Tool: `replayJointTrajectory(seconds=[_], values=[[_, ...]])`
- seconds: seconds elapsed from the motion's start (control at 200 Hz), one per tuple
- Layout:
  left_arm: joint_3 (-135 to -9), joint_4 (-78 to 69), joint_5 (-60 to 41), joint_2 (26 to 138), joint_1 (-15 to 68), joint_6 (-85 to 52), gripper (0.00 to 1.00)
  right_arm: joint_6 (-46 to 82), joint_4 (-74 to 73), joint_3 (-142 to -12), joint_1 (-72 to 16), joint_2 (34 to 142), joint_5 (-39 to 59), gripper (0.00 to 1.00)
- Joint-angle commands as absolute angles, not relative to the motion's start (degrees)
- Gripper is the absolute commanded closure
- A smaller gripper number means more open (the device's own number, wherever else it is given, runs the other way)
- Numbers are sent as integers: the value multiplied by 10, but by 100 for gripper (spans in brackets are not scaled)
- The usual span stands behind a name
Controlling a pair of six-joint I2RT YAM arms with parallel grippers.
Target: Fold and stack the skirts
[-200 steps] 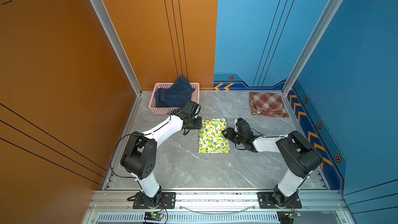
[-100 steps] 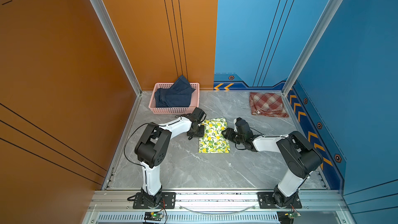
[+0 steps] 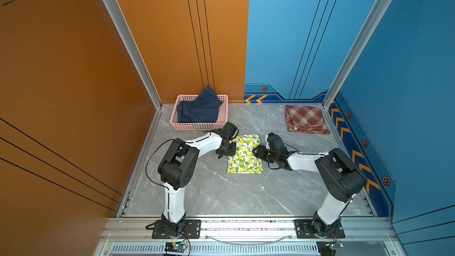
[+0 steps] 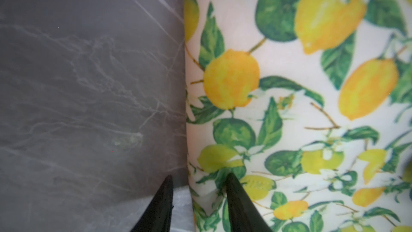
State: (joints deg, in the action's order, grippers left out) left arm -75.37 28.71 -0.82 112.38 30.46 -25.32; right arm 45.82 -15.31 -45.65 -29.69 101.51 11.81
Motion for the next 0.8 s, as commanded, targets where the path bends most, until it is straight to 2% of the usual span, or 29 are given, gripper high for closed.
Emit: replayJointTrajectory(seconds=[0.0,0.14,0.3,0.345,0.536,0.796], values=[[-749,323,6,1161,311,-243,60,439,26,-435,-305,1084,114,46],[-750,323,5,1170,311,-240,62,430,38,-451,-309,1106,128,60],[-750,324,1,1177,310,-239,63,420,28,-463,-310,1092,131,89],[-751,323,-1,1177,310,-239,63,416,25,-470,-310,1084,133,100],[-780,323,-52,1128,305,-235,60,452,6,-496,-300,1024,164,100],[-781,339,-100,997,285,-224,51,521,58,-525,-277,893,130,100]])
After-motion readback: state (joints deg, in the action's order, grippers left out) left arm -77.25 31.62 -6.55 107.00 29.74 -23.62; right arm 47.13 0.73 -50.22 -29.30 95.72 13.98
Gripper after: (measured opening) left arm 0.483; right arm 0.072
